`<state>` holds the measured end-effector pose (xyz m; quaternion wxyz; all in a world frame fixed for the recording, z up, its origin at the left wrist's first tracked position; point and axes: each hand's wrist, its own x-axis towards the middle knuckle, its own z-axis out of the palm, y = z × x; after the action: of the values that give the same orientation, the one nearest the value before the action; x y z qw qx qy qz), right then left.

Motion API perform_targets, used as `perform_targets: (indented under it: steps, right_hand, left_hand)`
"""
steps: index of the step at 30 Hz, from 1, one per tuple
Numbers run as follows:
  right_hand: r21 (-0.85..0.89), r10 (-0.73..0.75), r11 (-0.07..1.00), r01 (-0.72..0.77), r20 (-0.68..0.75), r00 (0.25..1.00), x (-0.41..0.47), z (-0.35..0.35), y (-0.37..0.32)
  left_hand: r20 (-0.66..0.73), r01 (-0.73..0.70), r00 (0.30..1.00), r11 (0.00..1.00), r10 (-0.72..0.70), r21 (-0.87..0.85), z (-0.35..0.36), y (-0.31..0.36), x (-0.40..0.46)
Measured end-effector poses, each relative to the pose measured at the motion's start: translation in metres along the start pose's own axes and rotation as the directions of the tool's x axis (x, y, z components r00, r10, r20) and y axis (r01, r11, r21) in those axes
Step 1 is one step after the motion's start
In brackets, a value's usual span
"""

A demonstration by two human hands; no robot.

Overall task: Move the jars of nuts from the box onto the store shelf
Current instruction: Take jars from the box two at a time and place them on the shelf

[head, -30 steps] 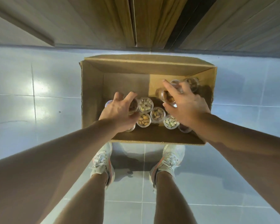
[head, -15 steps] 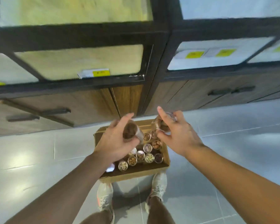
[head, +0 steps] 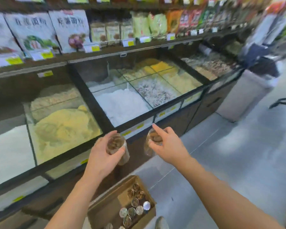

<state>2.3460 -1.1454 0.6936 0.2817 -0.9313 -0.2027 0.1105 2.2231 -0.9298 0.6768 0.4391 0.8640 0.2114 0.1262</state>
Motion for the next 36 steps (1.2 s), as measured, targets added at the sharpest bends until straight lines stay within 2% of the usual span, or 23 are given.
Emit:
perform_targets:
  steps: [6,11,17,22,29,34,36]
  right_hand:
    - [-0.002,0.067,0.998,-0.069,-0.229,0.971,-0.048,-0.108,-0.014]
    - [0.004,0.098,0.994,-0.106,-0.416,0.904,-0.101,-0.180,-0.001]
    - [0.026,0.191,0.977,-0.210,-0.535,0.823,-0.176,-0.254,0.050]
    - [0.092,0.307,0.944,-0.318,-0.603,0.737,-0.248,-0.304,0.113]
    - [0.127,0.467,0.832,-0.541,-0.687,0.557,-0.390,-0.365,0.209]
    - [0.174,0.573,0.693,-0.700,-0.722,0.387,-0.511,-0.387,0.261]
    - [0.221,0.629,0.613,-0.758,-0.717,0.300,-0.561,-0.391,0.275]
  left_hand:
    - [0.057,-0.214,0.975,0.976,0.215,-0.027,-0.018,0.111,0.006]
    - [0.177,-0.376,0.906,0.923,0.384,-0.081,-0.009,0.191,-0.008]
    - [0.280,-0.531,0.793,0.839,0.541,-0.118,0.040,0.282,-0.043]
    - [0.347,-0.573,0.721,0.798,0.600,-0.189,0.109,0.351,-0.083]
    - [0.490,-0.643,0.529,0.704,0.693,-0.301,0.232,0.448,-0.172]
    - [0.567,-0.617,0.351,0.639,0.746,-0.459,0.319,0.506,-0.262]
    - [0.590,-0.606,0.245,0.597,0.769,-0.526,0.352,0.527,-0.303]
